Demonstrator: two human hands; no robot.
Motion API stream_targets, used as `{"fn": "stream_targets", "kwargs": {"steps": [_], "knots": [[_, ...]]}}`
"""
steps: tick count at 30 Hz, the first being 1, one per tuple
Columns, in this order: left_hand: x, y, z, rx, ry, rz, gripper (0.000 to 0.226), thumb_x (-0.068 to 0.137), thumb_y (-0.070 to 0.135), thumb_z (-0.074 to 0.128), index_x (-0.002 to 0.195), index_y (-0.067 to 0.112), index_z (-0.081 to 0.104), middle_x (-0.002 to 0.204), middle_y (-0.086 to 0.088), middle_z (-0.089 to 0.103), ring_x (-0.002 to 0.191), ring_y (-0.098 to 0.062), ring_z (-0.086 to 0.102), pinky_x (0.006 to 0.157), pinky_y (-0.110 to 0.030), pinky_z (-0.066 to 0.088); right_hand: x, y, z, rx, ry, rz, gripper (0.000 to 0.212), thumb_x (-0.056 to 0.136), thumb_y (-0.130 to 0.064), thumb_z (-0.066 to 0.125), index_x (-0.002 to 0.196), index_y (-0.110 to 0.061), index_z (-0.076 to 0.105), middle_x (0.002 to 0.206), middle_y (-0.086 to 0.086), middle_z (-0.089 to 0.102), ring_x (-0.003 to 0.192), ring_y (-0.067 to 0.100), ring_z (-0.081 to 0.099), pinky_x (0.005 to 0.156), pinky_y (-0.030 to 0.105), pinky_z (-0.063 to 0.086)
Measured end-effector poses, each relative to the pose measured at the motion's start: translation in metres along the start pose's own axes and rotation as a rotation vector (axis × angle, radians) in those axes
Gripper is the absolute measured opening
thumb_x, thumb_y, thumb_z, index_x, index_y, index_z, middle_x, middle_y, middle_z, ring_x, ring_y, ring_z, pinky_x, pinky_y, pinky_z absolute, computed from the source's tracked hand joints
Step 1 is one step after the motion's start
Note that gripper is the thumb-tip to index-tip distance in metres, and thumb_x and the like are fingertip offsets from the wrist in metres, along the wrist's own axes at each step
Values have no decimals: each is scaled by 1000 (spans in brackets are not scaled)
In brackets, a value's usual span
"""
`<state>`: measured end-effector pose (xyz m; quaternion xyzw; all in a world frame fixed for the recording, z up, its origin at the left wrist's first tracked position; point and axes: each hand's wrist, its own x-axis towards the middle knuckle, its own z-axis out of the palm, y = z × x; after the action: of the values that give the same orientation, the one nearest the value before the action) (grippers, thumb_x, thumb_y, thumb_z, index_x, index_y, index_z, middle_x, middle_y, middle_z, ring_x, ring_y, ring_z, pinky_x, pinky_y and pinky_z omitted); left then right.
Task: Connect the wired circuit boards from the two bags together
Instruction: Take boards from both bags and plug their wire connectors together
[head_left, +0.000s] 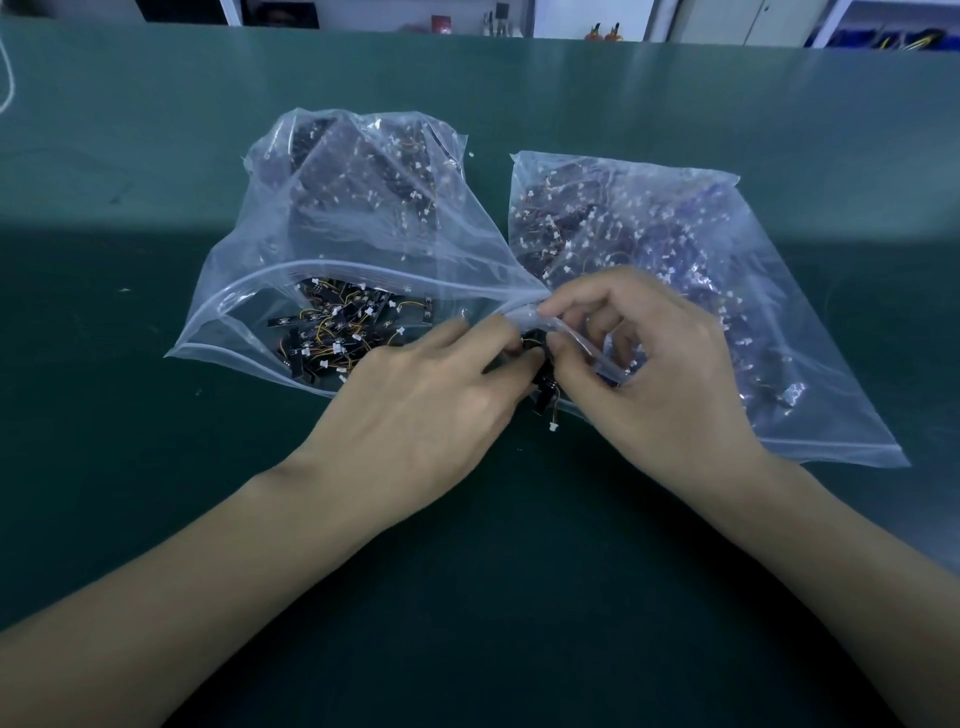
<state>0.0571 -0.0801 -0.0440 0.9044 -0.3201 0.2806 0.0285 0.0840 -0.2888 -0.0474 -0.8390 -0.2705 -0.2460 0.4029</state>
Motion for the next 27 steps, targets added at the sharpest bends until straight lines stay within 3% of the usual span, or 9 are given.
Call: {"fn": "stream_targets", "kwargs": {"steps": [2,4,7,10,13,17,19,25,27], "knots": [[0,-3,-2,-130,42,9,18,106,23,65,114,17,79,109,1,72,83,-24,71,49,-39,54,0,-1,0,4,-19,4,28,87,3,75,107,-17,74,92,-10,65,77,15,62,72,12,43],[0,-8,-4,-224,93,-23,21,106,26,64,93,17,78,92,4,68,68,-19,62,49,-34,50,-1,-1,1,5,-38,-1,27,87,3,76,105,-17,74,90,-11,64,75,17,61,70,13,43],[1,-19,-9,-159,121,-119,37,104,30,60,69,20,50,69,7,46,58,-19,38,50,-27,34,-1,-1,1,-11,-61,-15,25,86,1,77,103,-17,74,88,-10,63,73,17,60,68,18,46],[-3,-38,-12,-7,8,-246,45,105,34,57,66,24,37,57,7,47,51,-28,46,56,-29,32,-2,0,1,-14,-65,-3,22,87,-6,80,103,-20,74,86,-8,62,71,18,59,68,18,46],[-9,-57,-9,75,-91,-385,44,100,40,62,66,22,41,56,0,54,55,-32,57,58,-36,42,-3,0,2,-8,-69,12,19,90,-13,82,103,-23,73,85,-7,61,71,19,58,67,17,44],[-11,-63,-6,92,-167,-471,38,96,65,54,91,28,61,71,2,66,73,-34,68,67,-36,37,-4,0,2,-6,-63,33,19,90,-17,82,104,-25,72,85,-8,61,72,19,59,67,17,43],[-11,-62,-3,98,-152,-457,33,96,62,58,96,30,67,76,2,70,77,-35,70,67,-37,37,-4,0,2,-4,-64,41,20,90,-17,82,105,-26,72,85,-9,61,73,19,59,68,16,43],[-10,-61,-3,66,-169,-454,15,93,43,71,84,31,68,69,7,65,72,-33,66,67,-36,40,-4,0,2,-5,-69,52,23,90,-19,82,108,-28,71,85,-10,61,73,19,59,69,17,44],[-10,-59,-5,42,-142,-445,13,92,37,73,83,29,69,62,10,57,68,-32,63,65,-37,43,-4,0,2,-8,-68,59,24,90,-21,83,109,-29,71,86,-10,62,75,20,60,70,18,45]]}}
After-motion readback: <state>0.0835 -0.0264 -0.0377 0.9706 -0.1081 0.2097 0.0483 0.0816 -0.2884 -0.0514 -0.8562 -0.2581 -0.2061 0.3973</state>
